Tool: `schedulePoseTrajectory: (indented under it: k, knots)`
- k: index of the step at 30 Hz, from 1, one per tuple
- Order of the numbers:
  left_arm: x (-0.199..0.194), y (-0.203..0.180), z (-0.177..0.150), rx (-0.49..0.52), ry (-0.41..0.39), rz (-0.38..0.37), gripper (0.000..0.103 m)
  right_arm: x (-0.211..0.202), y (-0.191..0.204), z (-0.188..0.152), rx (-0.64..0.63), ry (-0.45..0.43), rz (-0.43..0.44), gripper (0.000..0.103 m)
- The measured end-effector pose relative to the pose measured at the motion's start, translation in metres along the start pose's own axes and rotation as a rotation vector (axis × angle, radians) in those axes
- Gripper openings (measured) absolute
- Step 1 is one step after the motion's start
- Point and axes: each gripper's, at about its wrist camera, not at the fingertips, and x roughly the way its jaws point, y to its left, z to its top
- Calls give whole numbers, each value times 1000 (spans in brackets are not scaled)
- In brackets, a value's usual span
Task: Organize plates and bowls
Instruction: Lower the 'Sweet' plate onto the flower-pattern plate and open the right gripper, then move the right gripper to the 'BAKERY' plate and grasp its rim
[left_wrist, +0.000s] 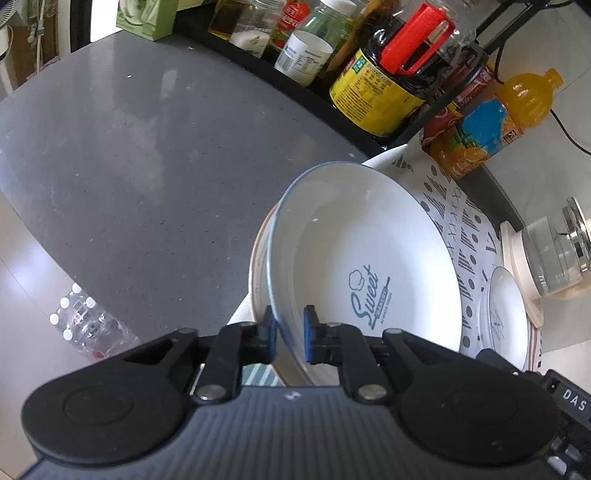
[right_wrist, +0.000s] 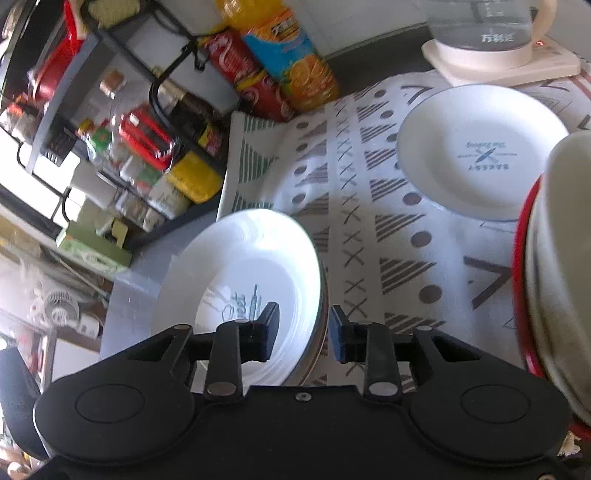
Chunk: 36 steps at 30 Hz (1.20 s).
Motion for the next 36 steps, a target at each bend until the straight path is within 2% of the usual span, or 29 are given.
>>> schedulePoseTrajectory:
  k: [3,5,11,13,24,28,32,36]
  knots:
    - [2,-2,5,-10,26,-5,26,-5,-4,5,23,-20,2,37]
    - [1,-4,7,-11,40,-13,31,-8,-4,10,26,-42,2,46]
    - [-7,-9,14,24,59,-15,47,-15,-9,31,54,-104,29,49]
    - [-10,-12,17,48,59,7,54,-15,-10,35,71,-118,37,49]
    - [-26,-23,46,114,25,3,59,-4,-1,47,120,-129,75,49]
    - [-26,-40,60,140,0,-15,68,-8,2,62,107,-136,56,59]
    - [-22,-59,72,165,-9,-37,73,-13,-1,75,110,-146,25,64]
    - [-15,-83,80,190,-6,-75,74,-21,-11,83,121,-167,-6,64]
